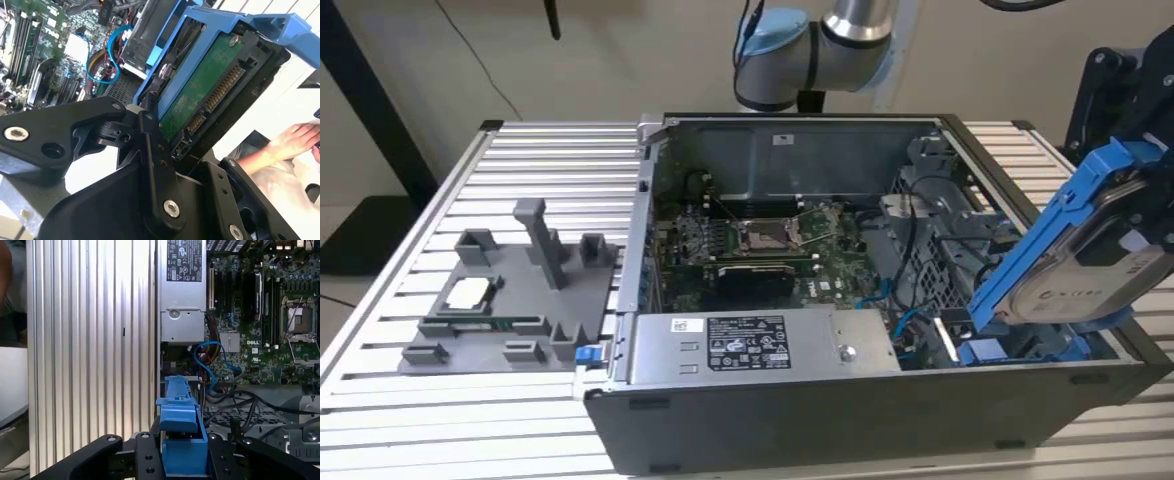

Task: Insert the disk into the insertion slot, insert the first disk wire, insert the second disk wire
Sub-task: 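Insert the disk into the insertion slot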

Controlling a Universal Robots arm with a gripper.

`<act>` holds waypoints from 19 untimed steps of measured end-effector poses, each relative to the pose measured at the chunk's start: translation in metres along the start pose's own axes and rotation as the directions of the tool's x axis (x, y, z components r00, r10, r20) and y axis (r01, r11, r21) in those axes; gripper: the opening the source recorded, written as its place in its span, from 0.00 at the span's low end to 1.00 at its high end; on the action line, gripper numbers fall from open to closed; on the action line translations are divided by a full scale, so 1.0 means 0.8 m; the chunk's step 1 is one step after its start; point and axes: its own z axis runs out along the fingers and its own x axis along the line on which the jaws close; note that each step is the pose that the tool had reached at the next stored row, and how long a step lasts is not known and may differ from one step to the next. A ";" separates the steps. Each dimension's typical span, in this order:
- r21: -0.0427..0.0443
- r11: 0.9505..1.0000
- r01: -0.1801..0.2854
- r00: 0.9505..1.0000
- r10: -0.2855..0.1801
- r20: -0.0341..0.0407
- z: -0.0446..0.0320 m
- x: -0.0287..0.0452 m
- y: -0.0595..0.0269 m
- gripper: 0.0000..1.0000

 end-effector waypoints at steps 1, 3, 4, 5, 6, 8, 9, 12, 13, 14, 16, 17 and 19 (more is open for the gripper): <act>0.000 1.000 0.001 1.000 -0.001 0.002 0.0017 -0.0011 0.000 0.33; 0.000 1.000 0.005 1.000 -0.005 0.006 0.0053 -0.0040 0.000 0.33; 0.000 1.000 0.007 1.000 -0.007 0.007 0.0072 -0.0058 0.000 0.33; 0.000 1.000 0.008 1.000 -0.008 0.009 0.0091 -0.0076 0.000 0.33; 0.000 1.000 0.010 1.000 -0.010 0.011 0.0111 -0.0092 0.000 0.33; 0.000 1.000 0.014 1.000 -0.014 0.012 0.0146 -0.0119 -0.001 0.33; 0.000 1.000 0.016 1.000 -0.016 0.013 0.0167 -0.0132 -0.001 0.33; 0.000 1.000 0.021 1.000 -0.021 0.014 0.0233 -0.0148 -0.004 0.33; 0.000 1.000 0.023 1.000 -0.023 0.014 0.0254 -0.0151 -0.005 0.33; 0.000 1.000 0.025 1.000 -0.025 0.013 0.0276 -0.0155 -0.006 0.33; 0.000 1.000 0.029 0.999 -0.029 0.013 0.0315 -0.0169 -0.008 0.33; -0.001 0.999 0.032 0.999 -0.032 0.013 0.0339 -0.0178 -0.008 0.33; -0.001 0.999 0.037 0.999 -0.037 0.014 0.0378 -0.0195 -0.009 0.33</act>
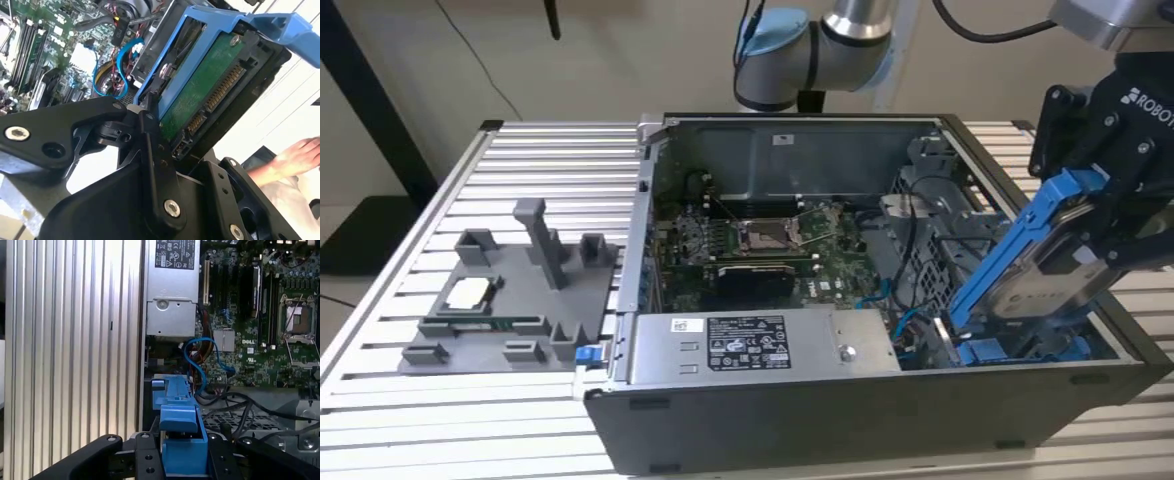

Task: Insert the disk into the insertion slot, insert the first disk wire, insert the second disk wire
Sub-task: 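Insert the disk into the insertion slot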

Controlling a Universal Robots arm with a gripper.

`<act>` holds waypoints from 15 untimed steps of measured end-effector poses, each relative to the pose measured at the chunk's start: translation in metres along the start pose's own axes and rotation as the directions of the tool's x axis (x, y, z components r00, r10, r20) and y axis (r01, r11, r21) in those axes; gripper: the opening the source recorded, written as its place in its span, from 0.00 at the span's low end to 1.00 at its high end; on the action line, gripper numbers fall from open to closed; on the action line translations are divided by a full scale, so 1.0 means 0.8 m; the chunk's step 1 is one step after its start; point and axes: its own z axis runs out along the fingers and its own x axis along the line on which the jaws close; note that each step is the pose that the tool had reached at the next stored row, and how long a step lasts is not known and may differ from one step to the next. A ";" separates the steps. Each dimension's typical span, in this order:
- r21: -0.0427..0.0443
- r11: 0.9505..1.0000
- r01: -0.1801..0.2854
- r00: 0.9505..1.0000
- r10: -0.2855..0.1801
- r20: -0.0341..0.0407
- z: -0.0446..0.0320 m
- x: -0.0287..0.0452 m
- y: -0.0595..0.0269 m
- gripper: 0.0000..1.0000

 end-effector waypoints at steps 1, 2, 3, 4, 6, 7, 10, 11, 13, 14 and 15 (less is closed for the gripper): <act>0.000 1.000 0.002 1.000 -0.002 0.001 0.0018 -0.0008 0.000 0.33; 0.000 1.000 0.005 1.000 -0.005 0.002 0.0033 -0.0013 -0.001 0.33; 0.000 1.000 0.006 1.000 -0.006 0.004 0.0047 -0.0018 -0.002 0.33; 0.000 1.000 0.008 1.000 -0.008 0.006 0.0060 -0.0023 -0.003 0.33; 0.000 1.000 0.010 1.000 -0.010 0.010 0.0080 -0.0035 -0.005 0.33; 0.000 1.000 0.011 1.000 -0.011 0.012 0.0093 -0.0041 -0.007 0.33; 0.000 1.000 0.013 1.000 -0.013 0.020 0.0122 -0.0055 -0.010 0.33; 0.000 1.000 0.014 1.000 -0.014 0.021 0.0135 -0.0055 -0.011 0.33; 0.000 1.000 0.013 1.000 -0.013 0.021 0.0156 -0.0054 -0.011 0.33; 0.000 1.000 0.013 1.000 -0.013 0.022 0.0170 -0.0054 -0.011 0.33; 0.000 1.000 0.014 1.000 -0.014 0.022 0.0187 -0.0053 -0.011 0.33</act>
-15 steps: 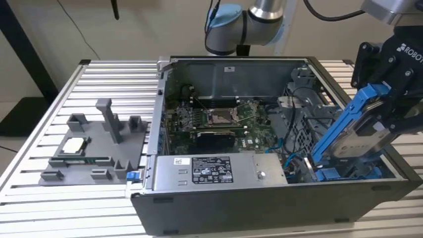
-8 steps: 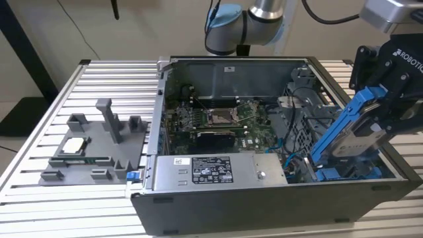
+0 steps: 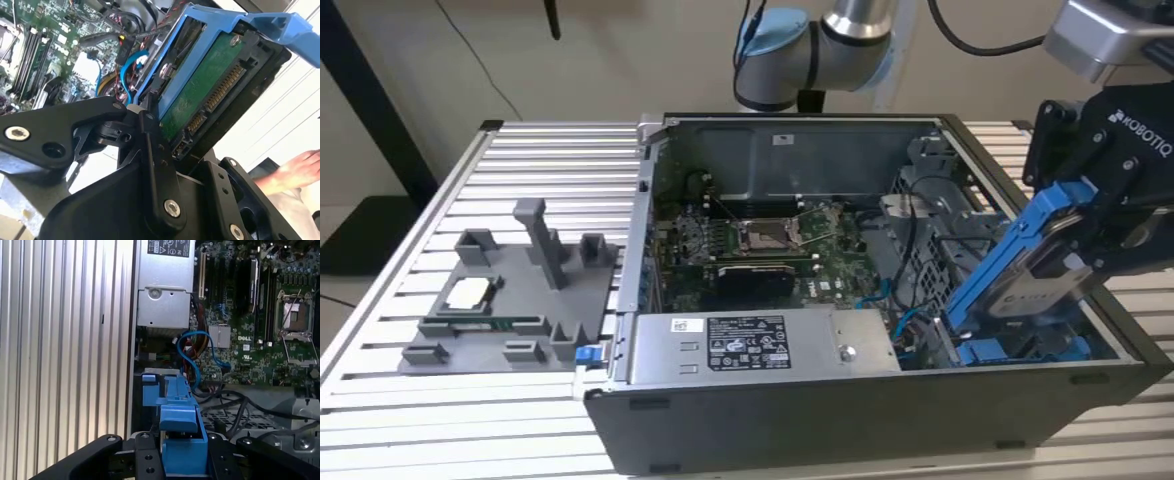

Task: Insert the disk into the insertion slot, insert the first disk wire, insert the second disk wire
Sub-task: 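Insert the disk into the insertion slot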

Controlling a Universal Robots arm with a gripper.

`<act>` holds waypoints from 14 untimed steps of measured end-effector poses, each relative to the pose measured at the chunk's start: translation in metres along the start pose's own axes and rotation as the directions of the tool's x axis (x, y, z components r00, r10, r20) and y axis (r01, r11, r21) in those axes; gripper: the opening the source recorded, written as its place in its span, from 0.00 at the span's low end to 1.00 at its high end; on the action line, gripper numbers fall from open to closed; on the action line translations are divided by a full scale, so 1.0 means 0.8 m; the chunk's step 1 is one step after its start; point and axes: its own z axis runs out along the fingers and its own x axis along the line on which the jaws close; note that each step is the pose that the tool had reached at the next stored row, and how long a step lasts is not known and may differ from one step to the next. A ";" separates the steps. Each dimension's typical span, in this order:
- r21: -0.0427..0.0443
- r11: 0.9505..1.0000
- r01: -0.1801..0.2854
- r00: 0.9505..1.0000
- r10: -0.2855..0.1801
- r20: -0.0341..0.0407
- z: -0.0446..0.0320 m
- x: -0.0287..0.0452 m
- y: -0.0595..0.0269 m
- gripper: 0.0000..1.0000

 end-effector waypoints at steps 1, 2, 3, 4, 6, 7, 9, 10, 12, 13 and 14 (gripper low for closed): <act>0.000 1.000 0.000 1.000 0.000 0.000 0.0019 0.0001 0.000 0.33; 0.000 1.000 0.000 1.000 0.000 0.000 0.0036 0.0002 0.000 0.33; 0.000 1.000 0.000 1.000 0.000 0.000 0.0051 0.0003 0.000 0.33; 0.000 1.000 0.000 1.000 0.000 0.000 0.0066 0.0004 0.000 0.33; 0.000 1.000 0.000 1.000 0.000 0.001 0.0092 0.0006 -0.002 0.33; 0.000 1.000 0.000 1.000 0.000 0.001 0.0102 0.0007 -0.002 0.33; 0.000 1.000 0.000 1.000 0.000 0.000 0.0123 0.0009 -0.004 0.33; 0.000 1.000 -0.001 1.000 0.001 0.000 0.0140 0.0010 -0.004 0.33; 0.000 1.000 -0.006 1.000 0.006 0.000 0.0187 0.0014 -0.004 0.33; 0.000 1.000 -0.008 1.000 0.008 0.001 0.0215 0.0015 -0.004 0.33; 0.001 1.000 -0.010 1.000 0.010 0.001 0.0226 0.0015 -0.004 0.33</act>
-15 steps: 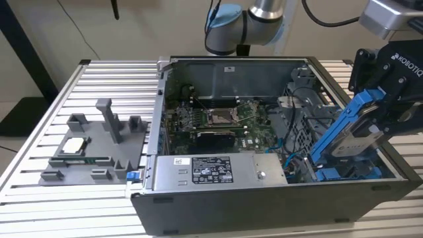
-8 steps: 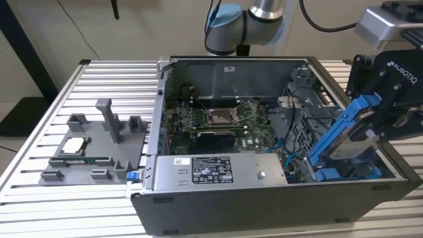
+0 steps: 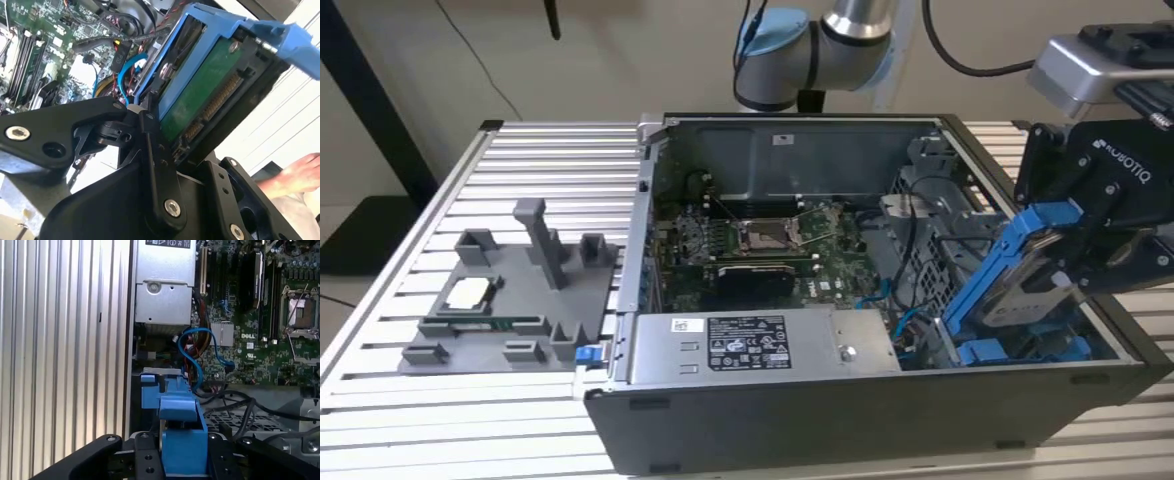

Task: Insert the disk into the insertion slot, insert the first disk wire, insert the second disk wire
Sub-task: 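Insert the disk into the insertion slot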

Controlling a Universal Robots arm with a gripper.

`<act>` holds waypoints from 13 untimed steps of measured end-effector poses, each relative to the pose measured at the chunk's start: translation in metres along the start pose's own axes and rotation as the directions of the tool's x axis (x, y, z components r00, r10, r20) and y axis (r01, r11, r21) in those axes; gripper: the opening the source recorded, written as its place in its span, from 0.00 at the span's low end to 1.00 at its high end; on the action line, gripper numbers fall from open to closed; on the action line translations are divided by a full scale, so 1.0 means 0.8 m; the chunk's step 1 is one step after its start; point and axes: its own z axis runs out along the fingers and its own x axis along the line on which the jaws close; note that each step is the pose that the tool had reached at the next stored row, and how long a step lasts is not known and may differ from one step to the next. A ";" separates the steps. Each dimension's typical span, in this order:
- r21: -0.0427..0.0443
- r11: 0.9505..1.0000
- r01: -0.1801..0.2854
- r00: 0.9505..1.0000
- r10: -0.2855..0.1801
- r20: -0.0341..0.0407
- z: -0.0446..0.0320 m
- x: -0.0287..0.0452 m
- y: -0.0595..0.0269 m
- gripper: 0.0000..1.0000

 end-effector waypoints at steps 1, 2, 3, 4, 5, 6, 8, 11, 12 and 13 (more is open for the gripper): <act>0.000 1.000 -0.001 1.000 0.001 0.000 0.0000 0.0000 0.000 0.33; 0.000 1.000 -0.001 1.000 0.001 0.000 0.0000 0.0000 0.000 0.33; -0.001 1.000 -0.001 1.000 0.001 0.000 -0.0001 0.0000 0.000 0.33; -0.003 1.000 -0.001 1.000 0.001 0.000 -0.0008 0.0000 0.000 0.33; -0.006 1.000 -0.001 1.000 0.001 0.000 -0.0017 -0.0001 -0.001 0.33; -0.010 1.000 -0.002 1.000 0.002 -0.001 -0.0027 -0.0001 -0.001 0.33; -0.018 1.000 -0.003 1.000 0.002 -0.003 -0.0053 -0.0002 -0.002 0.33; -0.028 1.000 -0.003 1.000 0.003 -0.004 -0.0086 -0.0005 -0.003 0.33; -0.028 1.000 -0.003 1.000 0.003 -0.004 -0.0085 -0.0005 -0.004 0.33; -0.028 1.000 -0.003 1.000 0.003 -0.004 -0.0079 -0.0004 -0.004 0.33</act>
